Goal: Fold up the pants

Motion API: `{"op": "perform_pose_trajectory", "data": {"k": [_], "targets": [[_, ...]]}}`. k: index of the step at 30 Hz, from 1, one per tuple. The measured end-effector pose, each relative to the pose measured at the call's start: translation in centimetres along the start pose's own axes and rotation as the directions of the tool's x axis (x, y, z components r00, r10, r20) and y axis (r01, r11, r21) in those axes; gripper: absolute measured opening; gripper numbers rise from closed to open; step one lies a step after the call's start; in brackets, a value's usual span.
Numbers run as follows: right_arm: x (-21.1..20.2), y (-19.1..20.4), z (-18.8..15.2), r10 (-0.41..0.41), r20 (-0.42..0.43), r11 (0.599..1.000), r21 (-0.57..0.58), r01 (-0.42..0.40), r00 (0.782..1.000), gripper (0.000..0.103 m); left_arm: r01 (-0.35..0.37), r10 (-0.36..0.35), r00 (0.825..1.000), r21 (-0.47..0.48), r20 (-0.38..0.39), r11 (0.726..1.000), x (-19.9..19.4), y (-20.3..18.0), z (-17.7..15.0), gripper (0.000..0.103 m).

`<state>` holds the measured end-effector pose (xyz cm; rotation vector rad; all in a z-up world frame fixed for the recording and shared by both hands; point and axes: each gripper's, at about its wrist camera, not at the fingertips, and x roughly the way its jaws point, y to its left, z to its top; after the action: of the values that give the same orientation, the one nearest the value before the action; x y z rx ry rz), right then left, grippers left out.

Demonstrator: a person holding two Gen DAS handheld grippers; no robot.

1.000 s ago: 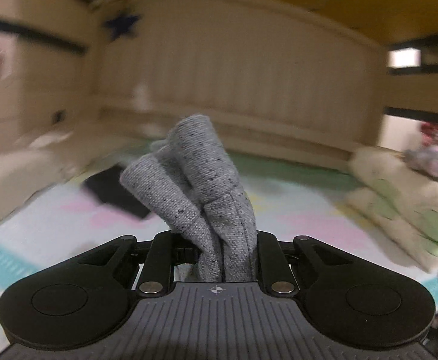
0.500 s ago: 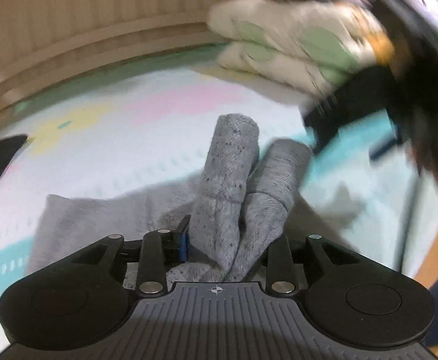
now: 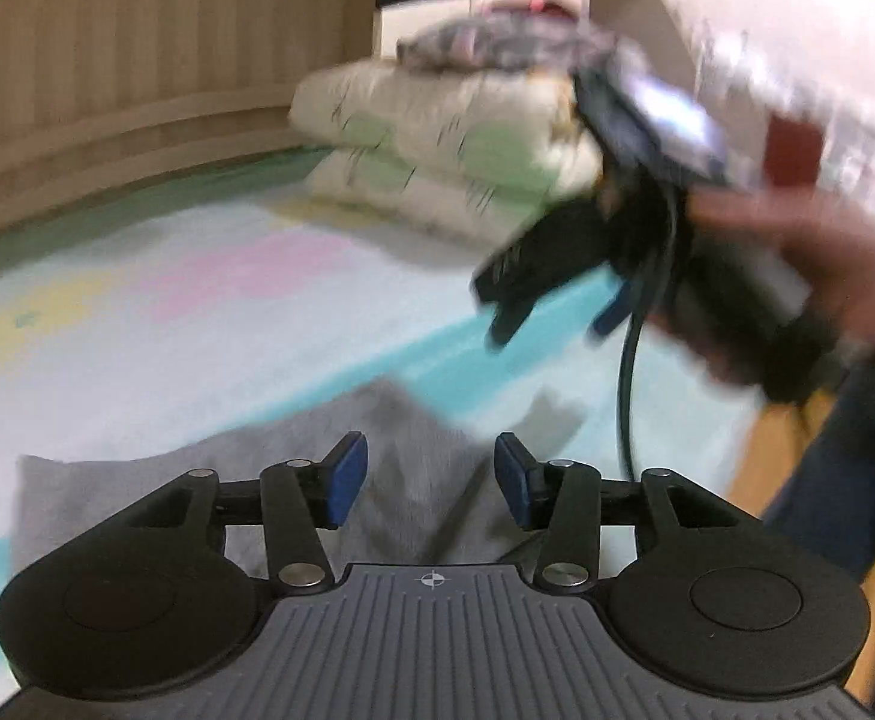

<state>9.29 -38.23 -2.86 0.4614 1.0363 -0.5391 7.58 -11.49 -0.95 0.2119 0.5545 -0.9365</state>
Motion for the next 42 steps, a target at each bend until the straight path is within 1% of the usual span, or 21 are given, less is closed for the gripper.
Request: {"op": "perform_pose_trajectory", "data": {"k": [2,4,5,7,9,11,12,13,15,16,19,22,25,29,33,34,36,38,39,41,42], "targets": [[-0.2,-0.5,0.0,0.022,-0.009,1.000,0.003,-0.022,1.000,0.082,0.022,-0.018,0.999,-0.096,0.049,0.995,-0.6,1.9,0.7,0.058],[-0.5,-0.8,-0.1,0.068,-0.024,0.998,-0.001,-0.068,0.997,0.082,-0.022,0.036,0.997,-0.196,0.067,0.980,-1.0,4.3,0.9,0.065],[-0.6,-0.9,-0.3,0.093,-0.029,0.996,-0.007,-0.094,0.995,0.082,-0.071,0.085,0.995,-0.245,0.049,0.967,-0.9,5.6,0.7,0.065],[-0.9,-0.8,-0.8,0.136,-0.032,0.990,-0.020,-0.136,0.990,0.082,-0.211,0.205,0.977,-0.302,-0.052,0.930,-0.2,7.9,0.2,0.065],[-1.1,-0.1,-1.5,0.198,-0.044,0.979,-0.045,-0.200,0.979,0.082,-0.292,0.254,0.955,-0.342,-0.152,0.893,0.8,9.9,-1.1,0.065],[-1.1,0.8,-2.2,0.260,-0.071,0.962,-0.073,-0.265,0.963,0.082,-0.295,0.219,0.948,-0.382,-0.230,0.876,1.9,11.1,-2.7,0.065],[-1.1,1.3,-2.6,0.286,-0.087,0.952,-0.085,-0.293,0.954,0.082,-0.287,0.182,0.939,-0.376,-0.292,0.881,3.0,11.3,-3.4,0.065],[-1.0,1.8,-2.9,0.308,-0.101,0.943,-0.098,-0.318,0.946,0.082,-0.277,0.152,0.923,-0.335,-0.353,0.901,4.3,11.0,-4.0,0.065],[-0.7,2.8,-3.6,0.339,-0.123,0.928,-0.122,-0.353,0.933,0.082,-0.279,0.196,0.929,-0.245,-0.314,0.928,4.7,9.9,-4.2,0.066],[-0.5,3.3,-4.0,0.343,-0.127,0.924,-0.133,-0.359,0.931,0.083,-0.270,0.190,0.931,-0.239,-0.311,0.933,4.8,9.7,-4.0,0.065],[0.1,4.3,-4.6,0.335,-0.133,0.921,-0.162,-0.354,0.933,0.083,-0.258,0.168,0.942,-0.301,-0.292,0.918,4.1,10.4,-3.6,0.065],[0.7,4.9,-5.1,0.332,-0.151,0.919,-0.171,-0.355,0.931,0.083,-0.271,0.199,0.955,-0.375,-0.219,0.887,2.6,12.1,-2.8,0.065],[1.1,5.2,-5.2,0.352,-0.164,0.913,-0.158,-0.377,0.922,0.083,-0.314,0.261,0.948,-0.413,-0.182,0.855,0.9,13.6,-2.1,0.065],[1.7,5.6,-5.6,0.399,-0.215,0.891,-0.141,-0.432,0.892,0.080,-0.366,0.303,0.930,-0.504,-0.207,0.782,-0.2,16.1,-3.0,0.065],[2.0,6.1,-5.8,0.390,-0.227,0.890,-0.156,-0.428,0.893,0.078,-0.383,0.293,0.924,-0.599,-0.247,0.703,-0.7,18.3,-4.2,0.065],[2.0,6.0,-5.7,0.395,-0.228,0.889,-0.150,-0.433,0.890,0.077,-0.387,0.290,0.922,-0.609,-0.257,0.692,-0.7,18.6,-4.4,0.065],[1.9,5.7,-5.6,0.426,-0.219,0.878,-0.132,-0.459,0.878,0.065,-0.401,0.291,0.916,-0.612,-0.276,0.682,-1.6,19.3,-4.9,0.065],[2.0,5.7,-5.7,0.474,-0.228,0.852,-0.127,-0.508,0.851,0.044,-0.412,0.295,0.911,-0.606,-0.288,0.680,-1.7,19.4,-5.1,0.065],[1.9,5.8,-5.8,0.489,-0.222,0.842,-0.134,-0.523,0.844,0.042,-0.416,0.298,0.909,-0.604,-0.291,0.680,-1.8,19.3,-5.2,0.065],[1.2,6.2,-6.3,0.493,-0.167,0.837,-0.176,-0.518,0.854,0.030,-0.422,0.303,0.907,-0.602,-0.294,0.678,-2.0,19.3,-5.2,0.065],[0.6,6.5,-6.5,0.486,-0.140,0.837,-0.211,-0.505,0.863,0.029,-0.423,0.307,0.906,-0.603,-0.292,0.676,-2.3,19.3,-5.2,0.065]]}}
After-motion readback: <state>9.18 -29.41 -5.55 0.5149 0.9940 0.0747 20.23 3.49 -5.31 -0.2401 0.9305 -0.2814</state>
